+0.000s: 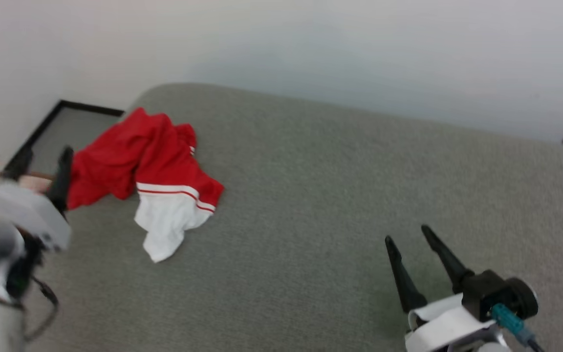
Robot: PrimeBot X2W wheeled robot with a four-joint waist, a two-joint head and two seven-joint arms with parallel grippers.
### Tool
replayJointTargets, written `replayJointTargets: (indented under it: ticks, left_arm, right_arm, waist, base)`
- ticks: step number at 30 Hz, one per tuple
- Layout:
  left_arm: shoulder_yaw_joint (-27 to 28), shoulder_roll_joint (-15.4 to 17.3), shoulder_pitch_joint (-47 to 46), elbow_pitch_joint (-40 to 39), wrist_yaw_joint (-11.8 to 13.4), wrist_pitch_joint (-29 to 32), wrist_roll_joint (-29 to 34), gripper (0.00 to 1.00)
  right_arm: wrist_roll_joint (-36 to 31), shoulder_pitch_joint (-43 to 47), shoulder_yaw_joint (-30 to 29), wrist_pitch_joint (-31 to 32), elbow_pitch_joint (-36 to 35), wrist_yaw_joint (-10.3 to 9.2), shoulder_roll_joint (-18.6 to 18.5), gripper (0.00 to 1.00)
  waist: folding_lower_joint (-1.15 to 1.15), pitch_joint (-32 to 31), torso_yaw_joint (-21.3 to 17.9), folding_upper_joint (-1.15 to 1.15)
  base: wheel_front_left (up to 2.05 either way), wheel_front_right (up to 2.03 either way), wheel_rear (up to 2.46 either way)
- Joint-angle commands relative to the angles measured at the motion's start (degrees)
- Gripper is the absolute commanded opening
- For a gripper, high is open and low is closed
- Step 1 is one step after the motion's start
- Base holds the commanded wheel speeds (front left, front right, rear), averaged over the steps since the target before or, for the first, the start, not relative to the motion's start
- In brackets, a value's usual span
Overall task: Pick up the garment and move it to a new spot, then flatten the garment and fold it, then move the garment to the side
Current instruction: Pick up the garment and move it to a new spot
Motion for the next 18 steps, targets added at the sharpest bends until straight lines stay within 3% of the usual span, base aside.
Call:
replayJointTargets:
  ticks: [1,5,13,18]
  left_arm:
    - [-0.39,1.0,-2.18,0.47,-0.19,1.87,-1.39,1.0]
    - [-1.64,5.44,-9.09,2.93,-0.18,11.24,-6.26,1.0]
    - [-3.86,10.1,-18.33,10.23,-0.19,27.46,-12.7,1.0]
    - [-5.46,11.45,-22.43,15.92,-0.19,32.37,-13.5,1.0]
  right_arm:
    - [-0.49,-1.33,-0.28,-0.08,-0.47,-0.05,-0.13,1.0]
    - [-1.16,-3.28,-0.6,-0.08,-1.51,-0.06,-0.13,1.0]
    - [-1.71,-6.12,-0.87,-0.07,-3.35,-0.06,-0.1,1.0]
    - [-1.58,-7.63,-0.66,-0.08,-4.27,-0.06,-0.11,1.0]
  waist:
    - [0.0,6.22,-4.98,0.0]
    - [0.0,10.66,-7.54,0.0]
    - [0.0,17.97,-11.83,0.0]
    - [0.0,21.46,-14.06,0.0]
  base:
    - [0.0,0.0,0.0]
    - [0.0,0.0,0.0]
    - [0.0,0.0,0.0]
    - [0.0,0.0,0.0]
